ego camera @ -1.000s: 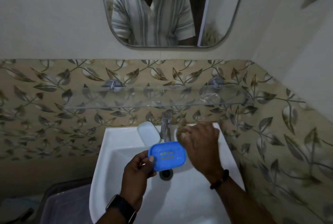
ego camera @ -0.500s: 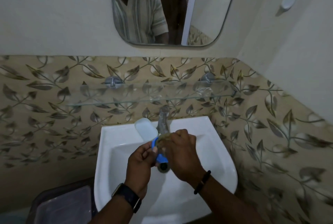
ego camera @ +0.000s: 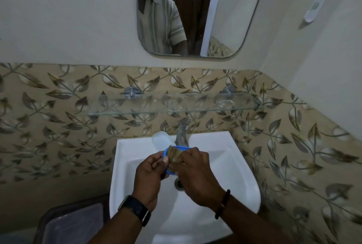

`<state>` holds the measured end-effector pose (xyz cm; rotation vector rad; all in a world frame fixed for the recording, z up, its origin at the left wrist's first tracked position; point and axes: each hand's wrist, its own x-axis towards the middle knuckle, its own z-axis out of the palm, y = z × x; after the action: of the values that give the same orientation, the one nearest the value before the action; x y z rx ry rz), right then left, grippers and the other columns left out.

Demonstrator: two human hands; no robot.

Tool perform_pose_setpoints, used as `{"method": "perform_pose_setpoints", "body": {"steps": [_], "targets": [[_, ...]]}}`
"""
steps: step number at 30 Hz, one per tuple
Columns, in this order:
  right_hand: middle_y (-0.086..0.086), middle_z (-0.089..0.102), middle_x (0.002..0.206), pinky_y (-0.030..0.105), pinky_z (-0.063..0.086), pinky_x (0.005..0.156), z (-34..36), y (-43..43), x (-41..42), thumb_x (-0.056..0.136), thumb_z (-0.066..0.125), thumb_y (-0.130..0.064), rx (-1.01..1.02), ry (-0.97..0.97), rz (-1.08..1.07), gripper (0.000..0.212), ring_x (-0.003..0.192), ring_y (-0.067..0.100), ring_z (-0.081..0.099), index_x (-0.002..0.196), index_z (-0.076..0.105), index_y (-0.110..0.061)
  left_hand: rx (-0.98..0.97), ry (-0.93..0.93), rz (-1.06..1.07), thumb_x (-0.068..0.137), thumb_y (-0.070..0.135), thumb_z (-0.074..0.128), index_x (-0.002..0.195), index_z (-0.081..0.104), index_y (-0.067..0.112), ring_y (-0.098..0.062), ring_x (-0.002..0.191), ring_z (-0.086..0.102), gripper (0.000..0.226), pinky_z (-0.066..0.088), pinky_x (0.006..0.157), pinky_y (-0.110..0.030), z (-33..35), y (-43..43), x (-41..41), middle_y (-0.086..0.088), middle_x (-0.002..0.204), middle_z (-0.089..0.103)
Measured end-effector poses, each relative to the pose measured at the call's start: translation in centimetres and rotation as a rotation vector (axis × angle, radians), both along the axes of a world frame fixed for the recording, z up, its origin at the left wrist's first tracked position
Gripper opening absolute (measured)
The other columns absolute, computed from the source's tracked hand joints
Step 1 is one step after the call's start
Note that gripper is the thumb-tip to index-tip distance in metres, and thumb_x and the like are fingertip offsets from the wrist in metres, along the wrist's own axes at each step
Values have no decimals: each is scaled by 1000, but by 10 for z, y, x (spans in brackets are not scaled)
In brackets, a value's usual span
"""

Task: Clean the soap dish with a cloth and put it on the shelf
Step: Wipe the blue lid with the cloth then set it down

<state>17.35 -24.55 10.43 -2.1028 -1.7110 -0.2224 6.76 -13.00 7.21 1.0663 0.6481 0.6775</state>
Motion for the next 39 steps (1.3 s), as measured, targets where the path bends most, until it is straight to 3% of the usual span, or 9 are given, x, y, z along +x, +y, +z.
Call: {"method": "perform_pose_setpoints", "body": {"steps": [3, 6, 9, 11, 16, 21, 30, 37, 39], "targets": [[-8, 61, 96, 44, 36, 90, 17, -5, 29, 74, 64, -18, -18, -207, -102, 31, 99, 24, 55, 101, 65, -33, -20, -7, -3, 96, 13, 64, 112, 73, 15, -13, 80, 74, 19, 56, 63, -25, 1, -12, 3, -8, 99, 81], [-8, 61, 91, 42, 36, 87, 24, -2, 25, 77, 61, -17, 7, -72, -290, 26, 97, 21, 53, 96, 69, -32, -2, -1, 11, 96, 14, 64, 111, 73, 15, -10, 76, 74, 18, 56, 59, -22, 5, -20, 11, -7, 97, 81], [-13, 66, 108, 40, 33, 89, 13, 0, 4, 90, 56, -20, 63, 105, -121, 26, 104, 16, 48, 107, 70, -32, 14, 15, 44, 97, 13, 62, 113, 73, 13, -9, 75, 72, 20, 57, 62, -23, 7, -20, 12, -4, 94, 81], [-13, 67, 107, 40, 31, 90, 18, -9, 14, 85, 61, -18, 56, -8, -23, 29, 102, 18, 50, 110, 68, -31, 21, 12, 66, 97, 13, 62, 115, 73, 13, -12, 80, 72, 21, 56, 64, -25, 8, -22, 11, -5, 97, 81], [-8, 61, 90, 42, 35, 89, 33, -20, 41, 76, 65, -14, 27, -97, -258, 19, 97, 23, 55, 88, 66, -29, 11, -23, 131, 96, 13, 63, 117, 71, 11, -18, 86, 71, 23, 54, 71, -33, 14, -34, 14, -12, 105, 79], [-15, 53, 111, 37, 31, 89, 19, -15, 24, 84, 57, -19, 82, -86, 76, 32, 102, 17, 47, 111, 65, -35, 43, 0, 147, 98, 11, 60, 117, 71, 10, -15, 82, 71, 22, 54, 73, -33, 21, -39, 15, -9, 101, 80], [-2, 63, 95, 46, 39, 90, 49, -24, 52, 83, 55, -30, -149, -284, -175, 19, 100, 25, 53, 95, 69, -21, 60, -45, 291, 96, 11, 63, 113, 70, 8, -12, 76, 71, 19, 53, 67, -31, 26, -49, 15, -10, 98, 78], [-10, 61, 88, 38, 28, 75, 56, -27, 18, 87, 44, -29, -137, 135, 54, 20, 91, 17, 44, 88, 64, -28, 25, -39, 288, 98, 10, 60, 118, 69, 4, -23, 84, 73, 23, 58, 71, -33, 25, -54, 18, -18, 104, 77], [-8, 64, 88, 39, 32, 76, 58, -32, 26, 85, 38, -40, -106, 37, 79, 30, 90, 19, 48, 90, 66, -30, 29, -36, 270, 97, 11, 61, 117, 70, 5, -27, 87, 74, 22, 59, 71, -36, 24, -58, 18, -17, 102, 79]]}}
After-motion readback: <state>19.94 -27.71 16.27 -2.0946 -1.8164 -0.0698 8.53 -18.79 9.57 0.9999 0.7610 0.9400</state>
